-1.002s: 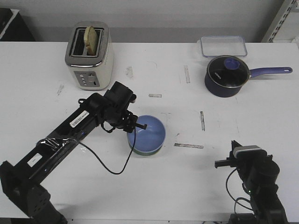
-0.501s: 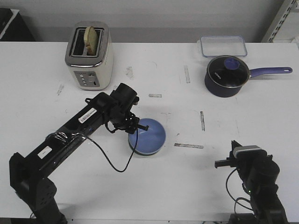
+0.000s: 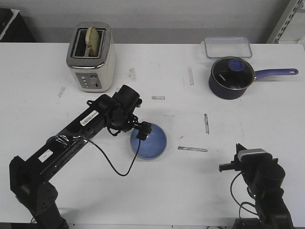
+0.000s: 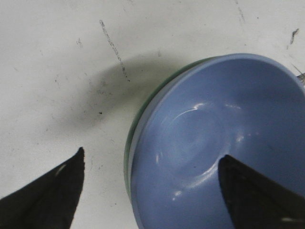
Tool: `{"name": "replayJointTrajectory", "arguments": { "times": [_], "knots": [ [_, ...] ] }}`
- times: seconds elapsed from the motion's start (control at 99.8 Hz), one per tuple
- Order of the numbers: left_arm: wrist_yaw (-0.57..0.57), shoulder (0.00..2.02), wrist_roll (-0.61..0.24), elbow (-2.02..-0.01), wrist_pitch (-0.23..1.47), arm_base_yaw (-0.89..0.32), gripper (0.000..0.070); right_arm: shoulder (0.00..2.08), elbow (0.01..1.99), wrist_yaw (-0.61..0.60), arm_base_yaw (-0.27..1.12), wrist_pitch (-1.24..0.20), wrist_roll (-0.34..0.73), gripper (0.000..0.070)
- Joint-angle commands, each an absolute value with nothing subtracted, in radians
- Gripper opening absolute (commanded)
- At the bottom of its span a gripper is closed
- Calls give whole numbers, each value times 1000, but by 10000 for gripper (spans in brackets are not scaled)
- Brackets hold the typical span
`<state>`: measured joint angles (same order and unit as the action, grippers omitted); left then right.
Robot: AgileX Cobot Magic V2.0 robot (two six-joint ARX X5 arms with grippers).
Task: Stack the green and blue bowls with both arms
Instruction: 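Open the left gripper and lift it away from the stacked bowls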
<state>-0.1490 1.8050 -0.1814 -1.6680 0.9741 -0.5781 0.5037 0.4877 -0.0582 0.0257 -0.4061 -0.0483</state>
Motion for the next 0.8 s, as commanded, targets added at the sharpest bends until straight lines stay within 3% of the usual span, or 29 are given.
{"name": "replayJointTrajectory", "arguments": {
  "times": [0.0,0.2,0.26,0.371,0.441,0.561,0.711,0.791],
  "knots": [
    [-149,1822,-173,-1700,993,-583,613,506,496,-59,28,-397,-43,3],
    [-149,1822,-129,-1810,1111,-574,580,505,496,-59,28,-397,-43,2],
    [-149,1822,-104,-1863,1154,-568,460,505,496,-59,28,-395,-43,2],
    [-146,1820,-91,-1963,1209,-554,129,505,496,-59,28,-394,-43,2],
    [-146,1808,-91,-2012,1211,-535,3,505,496,-59,28,-394,-43,2],
    [-117,1756,-89,-2022,1170,-500,0,505,496,-59,28,-394,-43,2],
    [104,1689,-80,-2005,1164,-470,0,505,496,-59,28,-395,-43,3],
    [141,1647,-80,-1974,1131,-447,0,505,496,-59,28,-395,-43,3]
  ]
}}
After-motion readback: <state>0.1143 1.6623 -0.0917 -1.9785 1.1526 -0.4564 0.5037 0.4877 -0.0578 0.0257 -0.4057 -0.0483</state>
